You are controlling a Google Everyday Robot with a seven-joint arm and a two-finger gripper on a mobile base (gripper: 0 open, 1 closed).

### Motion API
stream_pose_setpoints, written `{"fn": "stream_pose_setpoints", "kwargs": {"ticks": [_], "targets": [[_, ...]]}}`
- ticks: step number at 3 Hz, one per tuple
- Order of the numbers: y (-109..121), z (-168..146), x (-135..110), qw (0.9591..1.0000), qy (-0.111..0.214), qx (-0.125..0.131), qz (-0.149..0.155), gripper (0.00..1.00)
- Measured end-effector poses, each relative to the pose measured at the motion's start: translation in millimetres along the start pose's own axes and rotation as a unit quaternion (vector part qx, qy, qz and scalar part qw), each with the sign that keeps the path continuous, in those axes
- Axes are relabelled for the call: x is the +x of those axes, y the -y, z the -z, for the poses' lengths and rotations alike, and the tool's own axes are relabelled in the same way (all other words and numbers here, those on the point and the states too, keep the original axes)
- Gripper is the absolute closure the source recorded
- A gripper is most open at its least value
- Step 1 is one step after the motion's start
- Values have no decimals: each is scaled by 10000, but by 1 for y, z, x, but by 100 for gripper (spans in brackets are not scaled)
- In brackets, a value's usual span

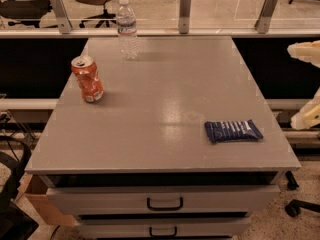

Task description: Move rxbar blueberry near water bottle

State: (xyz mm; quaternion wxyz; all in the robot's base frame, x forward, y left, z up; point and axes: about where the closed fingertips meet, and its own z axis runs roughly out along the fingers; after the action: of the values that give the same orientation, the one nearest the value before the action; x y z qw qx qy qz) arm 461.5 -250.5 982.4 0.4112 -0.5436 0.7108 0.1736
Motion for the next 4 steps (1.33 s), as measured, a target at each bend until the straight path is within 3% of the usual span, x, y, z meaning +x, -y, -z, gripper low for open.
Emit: {"fn": "stream_pose_setpoints", "kwargs": {"ticks": [1, 2, 3, 4], "targets": [[-7, -30, 16, 9983, 521, -211, -159, 0], [-10, -36, 25, 9981, 588, -155, -123, 0], [-5, -45, 27, 9974, 647, -245, -189, 0], [3, -58, 48, 9948, 834, -426, -391, 0]]}}
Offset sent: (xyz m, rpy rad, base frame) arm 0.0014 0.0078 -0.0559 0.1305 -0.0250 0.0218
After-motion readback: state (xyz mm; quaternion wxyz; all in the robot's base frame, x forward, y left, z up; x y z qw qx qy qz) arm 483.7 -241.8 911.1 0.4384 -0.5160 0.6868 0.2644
